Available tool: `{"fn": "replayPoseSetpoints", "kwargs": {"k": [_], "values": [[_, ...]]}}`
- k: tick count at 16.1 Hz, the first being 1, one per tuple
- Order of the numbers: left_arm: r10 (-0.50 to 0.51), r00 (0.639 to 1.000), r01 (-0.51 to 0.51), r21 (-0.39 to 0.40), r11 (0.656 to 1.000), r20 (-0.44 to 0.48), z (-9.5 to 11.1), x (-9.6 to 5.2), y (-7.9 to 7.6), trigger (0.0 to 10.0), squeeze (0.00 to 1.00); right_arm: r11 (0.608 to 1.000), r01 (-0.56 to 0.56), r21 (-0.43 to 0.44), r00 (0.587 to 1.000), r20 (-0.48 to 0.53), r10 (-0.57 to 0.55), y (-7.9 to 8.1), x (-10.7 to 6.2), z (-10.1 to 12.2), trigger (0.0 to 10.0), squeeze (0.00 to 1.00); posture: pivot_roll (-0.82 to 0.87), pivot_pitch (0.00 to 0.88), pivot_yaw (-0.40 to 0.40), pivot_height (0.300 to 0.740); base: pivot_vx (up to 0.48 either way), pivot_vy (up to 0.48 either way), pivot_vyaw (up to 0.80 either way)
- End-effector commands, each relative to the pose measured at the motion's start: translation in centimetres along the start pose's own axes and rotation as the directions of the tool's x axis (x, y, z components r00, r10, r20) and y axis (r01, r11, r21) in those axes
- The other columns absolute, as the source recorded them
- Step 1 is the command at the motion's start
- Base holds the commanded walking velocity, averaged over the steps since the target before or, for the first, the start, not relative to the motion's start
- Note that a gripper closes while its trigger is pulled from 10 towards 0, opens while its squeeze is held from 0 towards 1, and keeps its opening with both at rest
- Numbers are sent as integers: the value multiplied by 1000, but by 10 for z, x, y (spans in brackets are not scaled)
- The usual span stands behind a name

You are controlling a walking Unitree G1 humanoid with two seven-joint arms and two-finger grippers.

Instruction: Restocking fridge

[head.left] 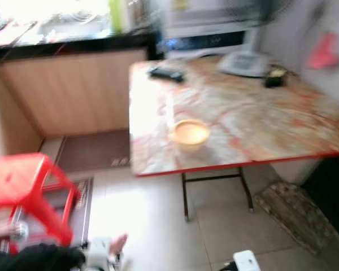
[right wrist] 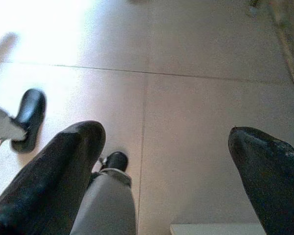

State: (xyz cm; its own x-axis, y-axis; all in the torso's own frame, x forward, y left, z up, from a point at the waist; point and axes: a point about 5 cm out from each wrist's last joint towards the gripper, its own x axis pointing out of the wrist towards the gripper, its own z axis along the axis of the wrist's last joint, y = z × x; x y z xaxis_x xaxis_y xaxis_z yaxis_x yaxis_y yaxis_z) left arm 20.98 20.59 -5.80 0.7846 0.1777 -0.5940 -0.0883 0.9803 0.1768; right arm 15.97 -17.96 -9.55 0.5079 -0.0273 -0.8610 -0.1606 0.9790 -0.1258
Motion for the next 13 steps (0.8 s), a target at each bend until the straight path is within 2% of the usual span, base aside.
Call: {"fn": "replayPoseSetpoints", "kwargs": {"k": [1, 2, 5, 6, 7, 8, 9, 10, 11, 12, 13], "values": [[50, 989, -48, -19, 999, 137, 22, 3, 6, 10000, 0, 1000, 5, -1, 1000, -24, -5, -4, -3, -13, 10000, 0, 58, 17, -12, 740, 0, 0, 0], [50, 977, -50, -7, 999, 206, 32, 2, 7, 10000, 0, 1000, 7, 0, 1000, -25, -6, -5, -3, -14, 10000, 0, 63, 18, -12, 740, 0, 0, 0], [70, 893, -85, 14, 996, 444, 67, -12, 11, 10000, 0, 1000, 2, -11, 1000, -28, -2, -6, -3, -15, 10000, 0, 62, 12, -14, 740, 0, 0, 0], [39, 852, -94, 79, 992, 523, 80, -21, 9, 10000, 0, 1000, 2, -16, 1000, -25, -2, -7, -3, -15, 10000, 0, 62, 12, -14, 740, 0, 0, 0], [-61, 803, -70, 196, 978, 593, 92, -31, 0, 10000, 0, 1000, 0, -26, 1000, -24, 0, -7, -3, -15, 10000, 0, 66, 9, -17, 740, 0, 0, 0], [-90, 769, -69, 221, 973, 633, 100, -40, -5, 10000, 0, 999, -3, -32, 1000, -24, 2, -8, -3, -15, 10000, 0, 72, 0, -16, 740, 0, 0, 0], [-39, 749, -79, 147, 986, 662, 108, -47, -1, 10000, 0, 999, -2, -32, 1000, -24, 2, -8, -3, -15, 10000, 0, 68, 0, -15, 740, 0, 0, 0], [-35, 735, -84, 143, 986, 677, 114, -51, -1, 10000, 0, 1000, -2, -31, 1000, -22, 1, -8, -4, -15, 10000, 0, 67, 0, -16, 740, 0, 0, 0], [-68, 696, -75, 166, 983, 715, 127, -59, -5, 10000, 0, 999, -2, -32, 1000, -21, 2, -8, -3, -15, 10000, 0, 70, 0, -18, 740, 0, 0, 0], [-81, 649, -59, 156, 986, 757, 146, -67, -9, 10000, 0, 999, -6, -51, 1000, -21, 5, -7, -3, -14, 10000, 0, 80, 0, -18, 740, 0, 0, 0], [-81, 633, -48, 143, 989, 770, 152, -69, -9, 10000, 0, 999, -6, -52, 1000, -21, 5, -7, -3, -14, 10000, 0, 79, 0, -16, 740, 0, 0, 0]]}}
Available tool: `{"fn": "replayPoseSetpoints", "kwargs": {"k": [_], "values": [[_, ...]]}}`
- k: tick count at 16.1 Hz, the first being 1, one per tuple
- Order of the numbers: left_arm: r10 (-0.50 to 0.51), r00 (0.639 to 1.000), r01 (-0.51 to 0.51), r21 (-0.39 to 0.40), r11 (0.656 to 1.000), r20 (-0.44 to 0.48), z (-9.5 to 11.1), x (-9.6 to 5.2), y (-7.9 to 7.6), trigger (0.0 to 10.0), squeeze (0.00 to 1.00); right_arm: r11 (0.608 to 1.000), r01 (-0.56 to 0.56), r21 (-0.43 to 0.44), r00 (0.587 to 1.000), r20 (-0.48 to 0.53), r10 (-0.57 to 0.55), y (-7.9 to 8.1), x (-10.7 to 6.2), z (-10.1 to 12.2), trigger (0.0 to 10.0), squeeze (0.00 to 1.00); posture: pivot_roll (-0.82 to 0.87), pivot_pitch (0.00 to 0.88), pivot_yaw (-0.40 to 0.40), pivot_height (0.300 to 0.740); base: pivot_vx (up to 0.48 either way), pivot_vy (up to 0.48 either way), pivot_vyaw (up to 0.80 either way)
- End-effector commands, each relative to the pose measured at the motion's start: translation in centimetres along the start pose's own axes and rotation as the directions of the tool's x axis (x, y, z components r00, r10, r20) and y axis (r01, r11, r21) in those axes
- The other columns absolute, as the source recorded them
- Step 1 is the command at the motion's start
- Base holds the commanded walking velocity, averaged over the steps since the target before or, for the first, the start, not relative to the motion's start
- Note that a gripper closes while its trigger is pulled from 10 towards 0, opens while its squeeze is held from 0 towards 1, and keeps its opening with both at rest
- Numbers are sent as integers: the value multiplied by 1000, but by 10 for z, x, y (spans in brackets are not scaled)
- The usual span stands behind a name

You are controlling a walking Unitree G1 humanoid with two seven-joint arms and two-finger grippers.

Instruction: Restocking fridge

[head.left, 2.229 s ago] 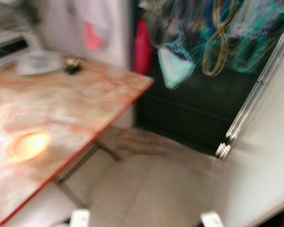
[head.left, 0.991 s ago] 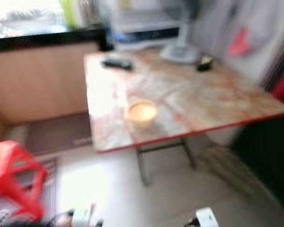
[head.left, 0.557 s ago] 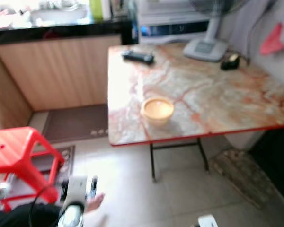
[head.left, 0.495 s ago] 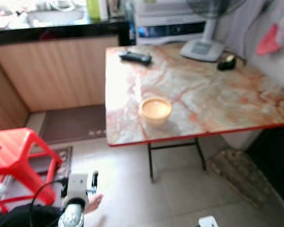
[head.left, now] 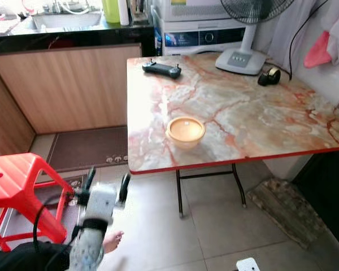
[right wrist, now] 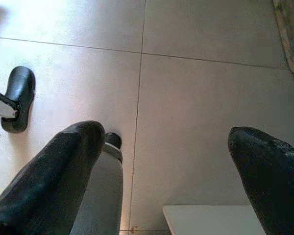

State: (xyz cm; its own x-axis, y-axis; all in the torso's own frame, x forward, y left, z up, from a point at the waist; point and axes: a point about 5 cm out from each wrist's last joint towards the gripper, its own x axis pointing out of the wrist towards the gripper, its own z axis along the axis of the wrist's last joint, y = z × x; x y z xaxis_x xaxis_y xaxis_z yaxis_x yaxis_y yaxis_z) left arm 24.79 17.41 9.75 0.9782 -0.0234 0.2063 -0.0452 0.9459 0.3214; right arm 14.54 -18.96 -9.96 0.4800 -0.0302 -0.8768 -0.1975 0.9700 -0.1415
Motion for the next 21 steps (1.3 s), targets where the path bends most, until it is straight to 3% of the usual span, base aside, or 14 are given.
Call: {"fn": "replayPoseSetpoints", "kwargs": {"k": [1, 3, 5, 7, 17, 21], "values": [[0, 1000, 1, -29, 1000, 28, 12, 8, 3, 10000, 0, 1000, -1, -9, 1000, 11, 1, 1, 0, 2, 10000, 0, 72, 0, -13, 740, 0, 0, 0], [37, 998, -34, -58, 998, 56, 25, 22, 15, 10000, 0, 1000, 4, -1, 1000, 13, -4, 0, 0, 3, 10000, 0, 73, 0, -17, 740, 0, 0, 0], [31, 998, -22, -150, 988, 56, 37, 37, 17, 10000, 0, 1000, 7, 9, 1000, 18, -7, 0, 1, 5, 10000, 0, 74, 0, -16, 740, 0, 0, 0], [49, 998, -41, -244, 969, 26, 39, 41, 16, 10000, 0, 999, 10, 34, 999, 32, -11, -1, 1, 6, 10000, 0, 67, 3, -16, 740, 126, 0, 0], [16, 1000, -21, -290, 957, -19, 41, 43, 14, 10000, 0, 999, 14, 41, 999, 35, -16, -3, 1, 10, 10000, 0, 73, 20, -20, 740, 281, 0, 0], [8, 1000, -15, -292, 956, -28, 40, 43, 12, 10000, 0, 999, 3, 35, 999, 54, -5, 4, 3, 18, 10000, 0, 73, 19, -20, 740, 300, 0, -556]]}}
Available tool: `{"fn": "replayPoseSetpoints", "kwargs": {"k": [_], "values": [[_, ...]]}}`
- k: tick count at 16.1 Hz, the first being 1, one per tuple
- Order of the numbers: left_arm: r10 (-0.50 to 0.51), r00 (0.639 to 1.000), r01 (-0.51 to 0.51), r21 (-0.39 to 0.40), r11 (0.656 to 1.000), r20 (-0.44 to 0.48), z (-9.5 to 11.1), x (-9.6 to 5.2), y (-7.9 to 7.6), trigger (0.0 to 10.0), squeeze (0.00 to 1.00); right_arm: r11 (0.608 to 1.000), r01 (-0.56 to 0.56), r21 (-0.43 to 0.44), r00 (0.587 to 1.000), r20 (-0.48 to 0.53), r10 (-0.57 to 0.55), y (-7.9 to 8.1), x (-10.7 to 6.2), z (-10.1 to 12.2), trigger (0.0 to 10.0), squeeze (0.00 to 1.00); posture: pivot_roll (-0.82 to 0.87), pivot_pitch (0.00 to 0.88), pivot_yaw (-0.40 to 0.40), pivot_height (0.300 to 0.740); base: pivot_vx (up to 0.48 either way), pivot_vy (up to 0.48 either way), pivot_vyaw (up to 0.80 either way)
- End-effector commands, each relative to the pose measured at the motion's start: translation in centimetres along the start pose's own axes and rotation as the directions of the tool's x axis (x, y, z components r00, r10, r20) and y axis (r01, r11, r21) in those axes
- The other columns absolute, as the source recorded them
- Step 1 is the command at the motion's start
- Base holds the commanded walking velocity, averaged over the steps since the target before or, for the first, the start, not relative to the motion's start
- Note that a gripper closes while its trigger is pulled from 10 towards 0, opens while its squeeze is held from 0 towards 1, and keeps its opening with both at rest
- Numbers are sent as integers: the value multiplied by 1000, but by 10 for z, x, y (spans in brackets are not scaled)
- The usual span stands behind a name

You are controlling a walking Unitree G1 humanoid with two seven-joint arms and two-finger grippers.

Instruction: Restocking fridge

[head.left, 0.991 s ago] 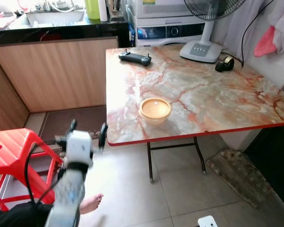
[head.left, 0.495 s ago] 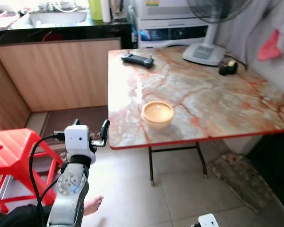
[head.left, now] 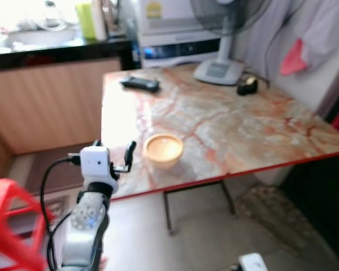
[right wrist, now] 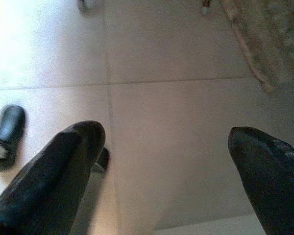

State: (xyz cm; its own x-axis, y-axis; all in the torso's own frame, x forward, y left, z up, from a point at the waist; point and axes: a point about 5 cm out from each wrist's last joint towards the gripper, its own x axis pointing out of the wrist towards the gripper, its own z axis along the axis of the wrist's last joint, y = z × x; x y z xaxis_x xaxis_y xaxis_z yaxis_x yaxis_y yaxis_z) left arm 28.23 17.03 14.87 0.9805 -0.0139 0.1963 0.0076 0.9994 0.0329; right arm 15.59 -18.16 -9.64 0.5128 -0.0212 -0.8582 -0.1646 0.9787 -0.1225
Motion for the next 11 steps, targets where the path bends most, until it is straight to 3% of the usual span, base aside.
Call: {"fn": "replayPoseSetpoints", "kwargs": {"k": [1, 7, 9, 10, 11], "values": [[6, 1000, -6, 4, 1000, -16, -1, -1, 1, 10000, 0, 1000, 0, -12, 1000, 19, 0, 0, 1, 7, 10000, 0, 73, 19, -20, 740, 307, 0, 0], [9, 1000, -8, 12, 1000, -25, -2, -1, 1, 10000, 0, 1000, -4, -25, 1000, 25, 5, 0, 1, 7, 10000, 0, 78, 21, -22, 740, 284, 0, 0], [13, 1000, -12, 11, 1000, -26, -4, -3, 2, 10000, 0, 1000, -6, -31, 1000, 24, 6, -1, 1, 7, 10000, 0, 78, 20, -21, 740, 0, 0, 0], [23, 999, -23, -3, 1000, -41, -7, -5, 3, 10000, 0, 999, -7, -38, 1000, 25, 8, -1, 1, 7, 10000, 0, 80, 19, -22, 740, 0, 0, 0], [34, 997, -40, -83, 996, -71, -13, -7, 3, 10000, 0, 999, -7, -41, 1000, 30, 9, 0, 1, 9, 10000, 0, 80, 19, -22, 740, 0, 0, 0]]}}
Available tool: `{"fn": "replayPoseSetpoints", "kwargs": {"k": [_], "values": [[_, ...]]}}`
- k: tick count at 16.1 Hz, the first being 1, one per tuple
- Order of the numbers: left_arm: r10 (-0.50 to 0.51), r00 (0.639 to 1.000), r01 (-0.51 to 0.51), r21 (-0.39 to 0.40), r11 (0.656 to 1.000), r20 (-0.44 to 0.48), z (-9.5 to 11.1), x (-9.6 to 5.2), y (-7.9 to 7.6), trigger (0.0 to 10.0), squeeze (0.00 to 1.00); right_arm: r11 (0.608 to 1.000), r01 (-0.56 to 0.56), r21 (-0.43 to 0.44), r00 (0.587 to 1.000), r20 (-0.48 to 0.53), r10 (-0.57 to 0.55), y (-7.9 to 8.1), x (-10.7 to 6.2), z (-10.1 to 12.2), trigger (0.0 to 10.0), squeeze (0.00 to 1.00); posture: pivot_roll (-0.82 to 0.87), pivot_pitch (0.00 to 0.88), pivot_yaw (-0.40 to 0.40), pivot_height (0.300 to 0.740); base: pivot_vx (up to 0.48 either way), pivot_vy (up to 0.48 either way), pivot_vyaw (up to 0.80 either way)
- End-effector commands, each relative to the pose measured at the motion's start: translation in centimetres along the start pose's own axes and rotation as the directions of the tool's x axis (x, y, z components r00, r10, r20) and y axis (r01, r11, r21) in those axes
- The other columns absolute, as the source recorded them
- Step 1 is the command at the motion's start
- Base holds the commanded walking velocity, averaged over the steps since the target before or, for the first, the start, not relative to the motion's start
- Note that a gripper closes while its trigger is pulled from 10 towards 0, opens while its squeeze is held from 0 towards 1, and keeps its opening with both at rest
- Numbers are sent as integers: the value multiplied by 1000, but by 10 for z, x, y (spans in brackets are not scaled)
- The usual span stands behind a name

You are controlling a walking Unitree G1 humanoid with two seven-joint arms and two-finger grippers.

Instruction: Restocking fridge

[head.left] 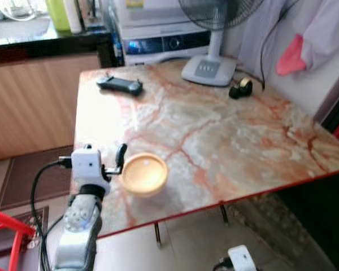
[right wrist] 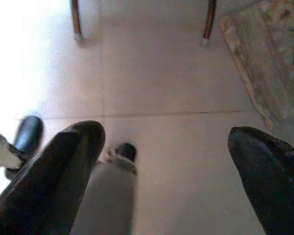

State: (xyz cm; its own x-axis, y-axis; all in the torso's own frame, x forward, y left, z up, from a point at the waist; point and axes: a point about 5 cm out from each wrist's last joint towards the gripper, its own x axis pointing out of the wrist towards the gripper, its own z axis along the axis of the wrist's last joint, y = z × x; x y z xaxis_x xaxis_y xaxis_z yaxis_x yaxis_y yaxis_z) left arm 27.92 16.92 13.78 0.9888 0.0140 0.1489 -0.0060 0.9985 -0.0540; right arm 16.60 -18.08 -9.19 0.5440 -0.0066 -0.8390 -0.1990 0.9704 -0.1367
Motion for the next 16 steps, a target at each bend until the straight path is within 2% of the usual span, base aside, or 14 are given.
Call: {"fn": "replayPoseSetpoints", "kwargs": {"k": [1, 2, 3, 8, 9, 10, 13, 14, 15, 16], "values": [[20, 999, -23, -102, 995, -35, -4, -2, 5, 10000, 0, 1000, -2, -5, 1000, -5, 2, 2, 0, -1, 10000, 0, 78, 18, -25, 740, 0, 0, 0], [8, 999, -15, -185, 983, -41, -4, -1, 3, 10000, 0, 1000, -2, -6, 1000, 0, 2, 2, 0, 1, 10000, 0, 78, 18, -25, 740, 0, 0, 0], [-16, 999, 7, -216, 976, -41, -4, -1, 0, 10000, 0, 1000, -2, -8, 1000, 4, 2, 3, 0, 2, 10000, 0, 80, 18, -26, 740, 0, 0, 0], [-59, 996, 41, -217, 975, -74, -11, -5, -6, 10000, 0, 1000, -8, -27, 1000, 21, 8, 5, 1, 6, 10000, 0, 79, 18, -28, 740, 0, 0, 0], [-105, 990, 84, -208, 975, -92, -13, -6, -10, 10000, 0, 999, -9, -34, 1000, 28, 10, 7, 2, 9, 10000, 0, 79, 18, -28, 740, 0, 0, 0], [-183, 977, 165, -162, 973, -105, -14, -7, -15, 10000, 0, 999, -10, -39, 999, 36, 12, 9, 2, 11, 10000, 0, 78, 18, -28, 740, 0, 0, 0], [-267, 958, 257, -93, 962, -108, -10, -8, -19, 10000, 0, 999, -10, -41, 999, 42, 11, 9, 2, 12, 10000, 0, 75, 19, -27, 740, 0, 0, 0], [-305, 945, 302, -38, 952, -116, -3, -6, -19, 10000, 0, 999, -10, -43, 999, 43, 12, 8, 2, 12, 10000, 0, 77, 18, -28, 740, 0, 0, 0], [-300, 945, 304, 10, 953, -128, 3, -2, -14, 10000, 0, 999, -11, -46, 999, 48, 13, 7, 2, 13, 10000, 0, 81, 17, -29, 740, 0, 0, 0], [-293, 947, 298, 22, 954, -130, 8, 1, -12, 10000, 0, 999, -11, -47, 999, 50, 14, 7, 2, 14, 10000, 0, 81, 18, -29, 740, 0, 0, 0]]}}
